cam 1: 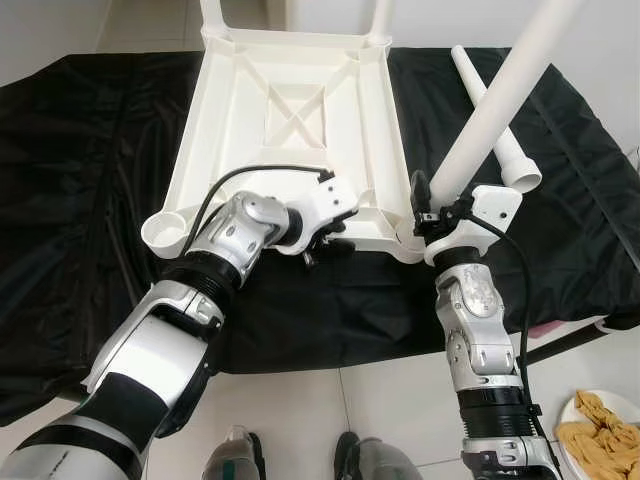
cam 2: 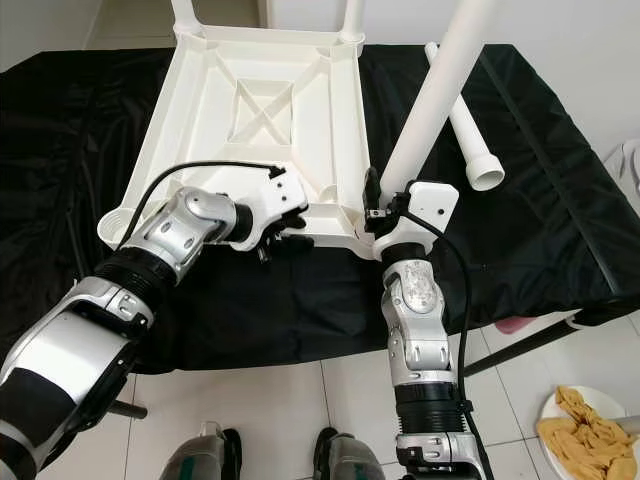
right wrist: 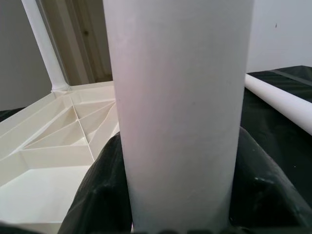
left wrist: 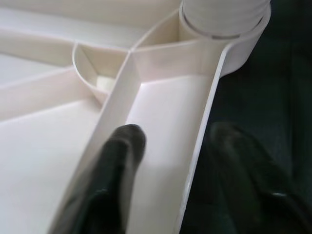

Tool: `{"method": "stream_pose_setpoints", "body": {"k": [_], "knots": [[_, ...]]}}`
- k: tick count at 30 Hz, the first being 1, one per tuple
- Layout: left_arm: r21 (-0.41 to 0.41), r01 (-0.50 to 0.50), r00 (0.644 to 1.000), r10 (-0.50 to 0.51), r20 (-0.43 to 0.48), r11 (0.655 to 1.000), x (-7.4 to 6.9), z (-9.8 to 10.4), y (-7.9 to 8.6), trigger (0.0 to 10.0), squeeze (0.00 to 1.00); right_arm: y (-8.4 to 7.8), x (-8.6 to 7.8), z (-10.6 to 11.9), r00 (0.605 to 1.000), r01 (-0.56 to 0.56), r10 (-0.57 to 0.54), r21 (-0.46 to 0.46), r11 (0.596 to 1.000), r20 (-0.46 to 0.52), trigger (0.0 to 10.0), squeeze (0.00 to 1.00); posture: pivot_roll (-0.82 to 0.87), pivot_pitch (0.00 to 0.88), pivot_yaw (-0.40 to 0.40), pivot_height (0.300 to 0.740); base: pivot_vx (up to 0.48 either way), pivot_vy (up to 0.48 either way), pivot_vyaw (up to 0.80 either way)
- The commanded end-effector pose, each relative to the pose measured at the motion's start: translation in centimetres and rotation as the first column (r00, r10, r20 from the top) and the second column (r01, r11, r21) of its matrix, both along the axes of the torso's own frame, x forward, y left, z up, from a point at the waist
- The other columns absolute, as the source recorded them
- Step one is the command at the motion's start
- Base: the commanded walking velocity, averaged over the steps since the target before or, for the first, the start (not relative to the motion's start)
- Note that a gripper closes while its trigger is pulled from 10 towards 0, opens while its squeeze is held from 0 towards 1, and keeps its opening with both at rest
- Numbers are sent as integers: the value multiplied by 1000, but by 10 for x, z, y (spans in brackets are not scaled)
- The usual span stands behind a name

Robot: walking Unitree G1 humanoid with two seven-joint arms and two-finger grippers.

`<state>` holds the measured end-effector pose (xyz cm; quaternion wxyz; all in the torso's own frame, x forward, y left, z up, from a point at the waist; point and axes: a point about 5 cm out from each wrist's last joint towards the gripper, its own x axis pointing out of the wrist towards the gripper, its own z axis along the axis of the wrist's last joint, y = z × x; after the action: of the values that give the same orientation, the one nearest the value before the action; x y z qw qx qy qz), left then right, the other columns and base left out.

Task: Building children table

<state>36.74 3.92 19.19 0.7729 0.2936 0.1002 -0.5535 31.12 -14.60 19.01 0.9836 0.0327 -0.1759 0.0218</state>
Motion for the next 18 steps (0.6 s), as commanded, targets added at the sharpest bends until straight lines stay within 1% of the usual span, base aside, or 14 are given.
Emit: {"method": "stream_pose_setpoints", "body": {"k": [1, 7, 8, 9, 10, 11, 12, 13, 16, 17, 18], "knots": [[-7, -12, 1000, 12, 9, 1000, 1, 1, 2, 10000, 1000, -1, 0, -16, 997, 1, -1, 7, 1000, -83, 10000, 0, 40, 85, -3, 740, 0, 0, 0], [-15, 10, 1000, -10, 26, 1000, 0, 9, 2, 10000, 1000, -2, 3, -12, 997, -7, 8, 5, 1000, -76, 10000, 0, 46, 80, -8, 740, 0, 0, 0], [-45, 25, 999, -23, 38, 999, 0, 18, 3, 10000, 1000, -3, 6, -4, 998, -21, 21, 11, 1000, -52, 10000, 0, 52, 83, -15, 740, 0, 0, 0], [-45, 25, 999, -23, 38, 999, 0, 18, 3, 10000, 1000, -3, 6, -4, 998, -21, 21, 11, 1000, -52, 10000, 0, 52, 83, -15, 740, 0, 0, 0], [-66, 26, 999, -23, 38, 997, 0, 23, 3, 10000, 992, -3, 8, 2, 999, -28, 29, 19, 999, -36, 10000, 0, 52, 86, -18, 740, 0, 0, 0], [-87, 25, 999, -22, 34, 996, 0, 27, 3, 10000, 753, -4, 10, 8, 999, -34, 35, 22, 999, -20, 10000, 0, 52, 86, -18, 740, 0, 0, 0], [-87, 25, 999, -22, 34, 996, 0, 27, 3, 10000, 753, -4, 10, 8, 999, -34, 35, 22, 999, -20, 10000, 0, 52, 86, -18, 740, 0, 0, 0], [-112, 23, 999, -20, 32, 993, 0, 31, 5, 10000, 0, -6, 12, 16, 999, -33, 33, 28, 999, -1, 10000, 0, 52, 89, -21, 740, 0, 0, 0], [-189, -12, 1000, 16, 20, 982, 3, 41, 10, 10000, 0, -13, 17, 47, 997, -38, 35, 43, 998, 76, 10000, 0, 56, 93, -27, 740, 0, 0, 0], [-201, -21, 999, 25, 19, 979, 4, 42, 11, 10000, 0, -15, 18, 52, 995, -41, 37, 46, 998, 90, 10000, 0, 57, 94, -27, 740, 0, 0, 0], [-201, -21, 999, 25, 19, 979, 4, 42, 11, 10000, 0, -15, 18, 52, 995, -41, 37, 46, 998, 90, 10000, 0, 57, 94, -27, 740, 0, 0, 0]]}}
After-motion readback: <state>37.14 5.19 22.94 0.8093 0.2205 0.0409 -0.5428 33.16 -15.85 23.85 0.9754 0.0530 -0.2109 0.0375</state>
